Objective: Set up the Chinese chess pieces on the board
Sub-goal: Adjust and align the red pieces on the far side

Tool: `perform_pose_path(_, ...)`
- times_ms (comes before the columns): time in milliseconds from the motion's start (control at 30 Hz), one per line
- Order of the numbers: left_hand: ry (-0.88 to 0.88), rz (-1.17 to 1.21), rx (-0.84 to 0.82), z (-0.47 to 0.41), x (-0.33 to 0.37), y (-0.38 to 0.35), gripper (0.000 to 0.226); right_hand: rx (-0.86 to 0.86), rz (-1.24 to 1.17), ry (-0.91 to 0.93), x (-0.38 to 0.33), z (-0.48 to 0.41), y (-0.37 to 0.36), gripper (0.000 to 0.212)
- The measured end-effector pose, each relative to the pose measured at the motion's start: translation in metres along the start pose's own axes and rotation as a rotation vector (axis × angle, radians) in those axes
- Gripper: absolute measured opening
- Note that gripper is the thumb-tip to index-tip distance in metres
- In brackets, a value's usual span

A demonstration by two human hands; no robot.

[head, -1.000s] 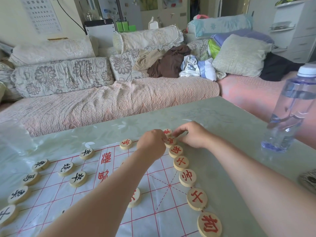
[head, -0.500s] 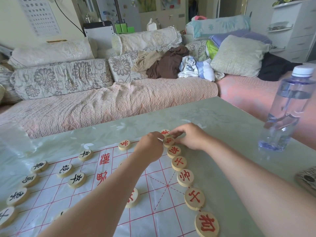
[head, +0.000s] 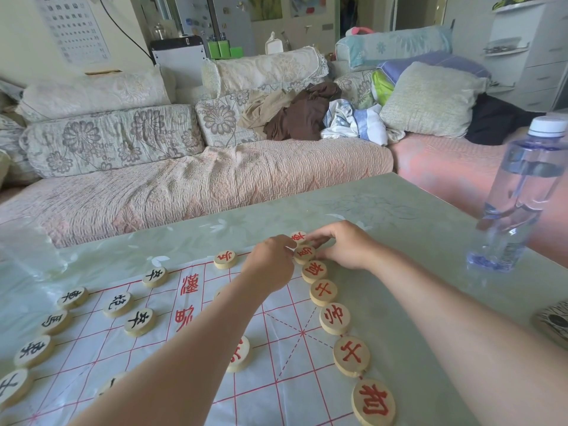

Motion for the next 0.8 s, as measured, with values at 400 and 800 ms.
perform_pose_path(400, -0.142, -0.121, 0.052, 0.014, 0.003, 0.002, 0.03, 0.02, 0.059, -0.026, -0.005, 0.017, 0.014, 0.023)
perform_pose_path(800, 0.035, -0.073, 0.033, 0.038, 0.015, -0.006, 0.034, -0.058, 0.104, -0.01, -0.009, 0.051, 0.014, 0.025)
Point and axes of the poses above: each hand's wrist, its own z-axis away from the middle knuckle, its own y-axis out of the back of the hand, x = y × z, the point moved 3 cm from there along -z, towards the middle knuckle, and after that the axes turned 5 degrees about z, right-handed, at the moved point
